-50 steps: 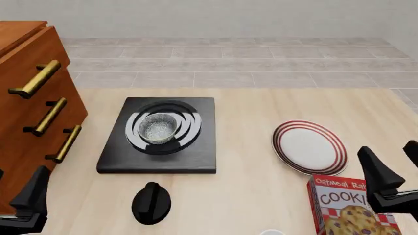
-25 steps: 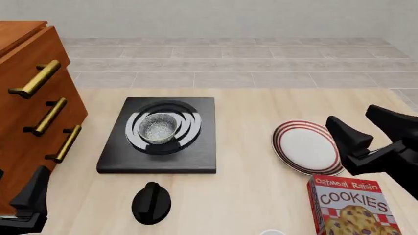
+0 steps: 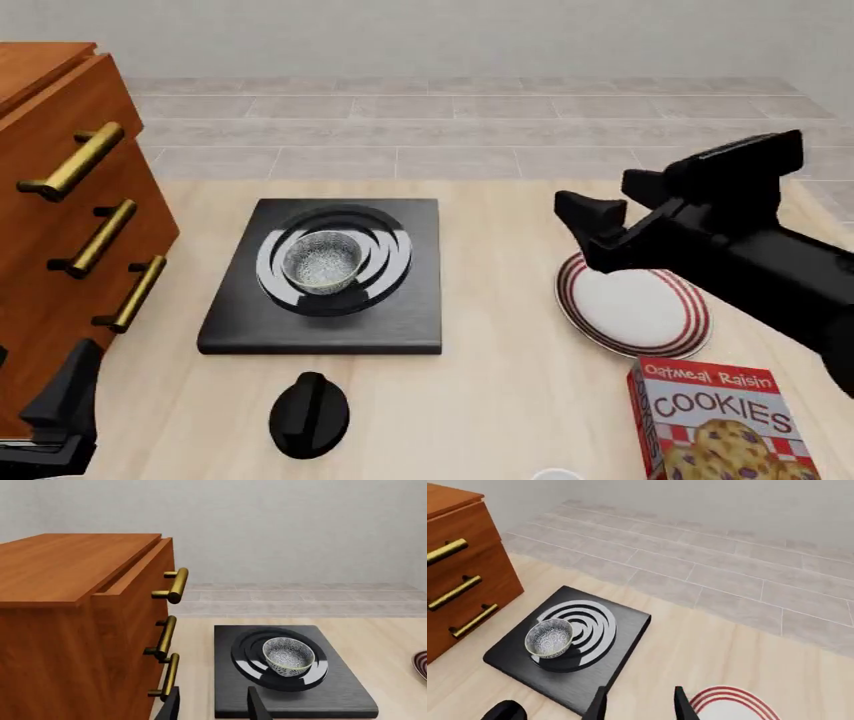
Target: Pick the akita bowl on the stove and place it on the plate.
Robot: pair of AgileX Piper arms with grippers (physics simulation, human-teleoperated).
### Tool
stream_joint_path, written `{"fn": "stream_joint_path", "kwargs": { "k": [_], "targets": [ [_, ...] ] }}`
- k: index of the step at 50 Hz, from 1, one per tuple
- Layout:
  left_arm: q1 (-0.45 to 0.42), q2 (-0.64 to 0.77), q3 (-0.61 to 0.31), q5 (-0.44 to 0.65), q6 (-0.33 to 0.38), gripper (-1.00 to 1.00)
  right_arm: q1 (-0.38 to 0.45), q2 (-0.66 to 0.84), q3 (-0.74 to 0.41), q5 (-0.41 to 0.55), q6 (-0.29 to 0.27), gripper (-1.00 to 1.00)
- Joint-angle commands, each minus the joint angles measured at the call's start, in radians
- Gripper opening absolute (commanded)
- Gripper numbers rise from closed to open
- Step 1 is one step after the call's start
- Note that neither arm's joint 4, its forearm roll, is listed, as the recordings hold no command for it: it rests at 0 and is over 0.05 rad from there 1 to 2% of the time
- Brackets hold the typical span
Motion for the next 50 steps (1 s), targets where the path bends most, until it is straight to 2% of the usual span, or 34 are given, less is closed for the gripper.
{"fn": "stream_joint_path", "kwargs": {
  "k": [1, 2, 3, 4, 5, 6, 10, 25, 33, 36, 39, 41, 42, 46, 47, 50],
  "targets": [
    [0.0, 0.0, 0.0, 0.0, 0.0, 1.0, 0.063, 0.186, -0.11, 0.003, 0.009, 1.0],
    [0.0, 0.0, 0.0, 0.0, 0.0, 1.0, 0.077, 0.205, -0.121, 0.007, 0.005, 1.0],
    [0.0, 0.0, 0.0, 0.0, 0.0, 1.0, 0.096, 0.226, -0.135, 0.012, 0.029, 1.0],
    [0.0, 0.0, 0.0, 0.0, 0.0, 1.0, 0.08, 0.264, -0.154, 0.041, 0.054, 1.0],
    [0.0, 0.0, 0.0, 0.0, 0.0, 1.0, 0.09, 0.256, -0.152, 0.024, 0.072, 1.0],
    [0.0, 0.0, 0.0, 0.0, 0.0, 1.0, 0.085, 0.276, -0.159, 0.025, 0.045, 1.0],
    [0.0, 0.0, 0.0, 0.0, 0.0, 1.0, 0.1, 0.335, -0.188, 0.027, 0.074, 1.0],
    [0.0, 0.0, 0.0, 0.0, 0.0, 1.0, 0.139, 0.465, -0.317, 0.071, 0.094, 1.0],
    [0.0, 0.0, 0.0, 0.0, 0.0, 1.0, 0.179, 0.546, -0.375, 0.073, 0.13, 1.0],
    [0.0, 0.0, 0.0, 0.0, 0.0, 1.0, 0.194, 0.561, -0.395, 0.074, 0.176, 1.0],
    [0.0, 0.0, 0.0, 0.0, 0.0, 1.0, 0.164, 0.556, -0.402, 0.062, 0.174, 1.0],
    [0.0, 0.0, 0.0, 0.0, 0.0, 1.0, 0.18, 0.571, -0.416, 0.073, 0.177, 1.0],
    [0.0, 0.0, 0.0, 0.0, 0.0, 1.0, 0.196, 0.584, -0.431, 0.076, 0.219, 1.0],
    [0.0, 0.0, 0.0, 0.0, 0.0, 1.0, 0.217, 0.609, -0.457, 0.084, 0.21, 1.0],
    [0.0, 0.0, 0.0, 0.0, 0.0, 1.0, 0.236, 0.627, -0.471, 0.083, 0.236, 1.0],
    [0.0, 0.0, 0.0, 0.0, 0.0, 1.0, 0.244, 0.64, -0.481, 0.083, 0.235, 1.0]
  ]
}}
